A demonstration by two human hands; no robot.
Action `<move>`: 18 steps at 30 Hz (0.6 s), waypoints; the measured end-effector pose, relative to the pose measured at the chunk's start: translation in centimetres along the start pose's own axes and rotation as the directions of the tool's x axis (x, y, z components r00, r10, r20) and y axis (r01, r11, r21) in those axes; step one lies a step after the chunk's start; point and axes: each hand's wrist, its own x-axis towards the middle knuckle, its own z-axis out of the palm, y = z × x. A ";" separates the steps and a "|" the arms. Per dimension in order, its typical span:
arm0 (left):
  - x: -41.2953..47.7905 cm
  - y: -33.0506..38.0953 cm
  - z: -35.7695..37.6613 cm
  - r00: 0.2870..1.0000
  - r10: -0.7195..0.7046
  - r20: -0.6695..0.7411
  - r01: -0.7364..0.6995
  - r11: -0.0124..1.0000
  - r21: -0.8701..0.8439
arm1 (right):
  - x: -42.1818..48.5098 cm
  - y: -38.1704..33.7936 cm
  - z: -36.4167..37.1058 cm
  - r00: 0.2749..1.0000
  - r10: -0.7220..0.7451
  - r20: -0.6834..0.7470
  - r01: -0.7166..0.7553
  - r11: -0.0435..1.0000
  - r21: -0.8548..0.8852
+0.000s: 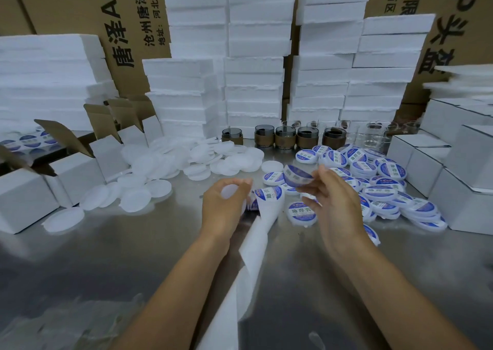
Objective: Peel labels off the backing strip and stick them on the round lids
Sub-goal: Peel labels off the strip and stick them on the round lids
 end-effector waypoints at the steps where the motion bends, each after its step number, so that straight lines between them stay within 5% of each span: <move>1: 0.2 0.2 -0.1 0.999 0.024 -0.044 -0.025 0.999 -0.032 | -0.1 -0.1 0.0 0.999 0.028 0.040 -0.030 0.999 0.033; 4: 0.5 1.0 -0.2 0.994 0.054 -0.090 -0.068 0.985 -0.158 | -0.3 -0.2 0.1 0.986 0.059 0.159 -0.077 0.991 0.110; 8: -0.2 1.8 0.1 0.987 -0.047 0.156 0.104 0.919 -0.381 | -0.8 -0.2 0.4 0.958 0.085 0.272 -0.113 0.990 0.090; 13: -1.1 1.7 0.7 0.896 -0.120 0.427 0.287 0.891 -0.352 | -1.5 0.3 1.1 0.943 0.107 0.315 -0.111 0.994 -0.004; 18: -1.2 1.4 1.0 0.860 -0.107 0.499 0.347 0.840 -0.417 | -1.7 0.8 1.5 0.962 0.105 0.253 -0.091 0.994 -0.068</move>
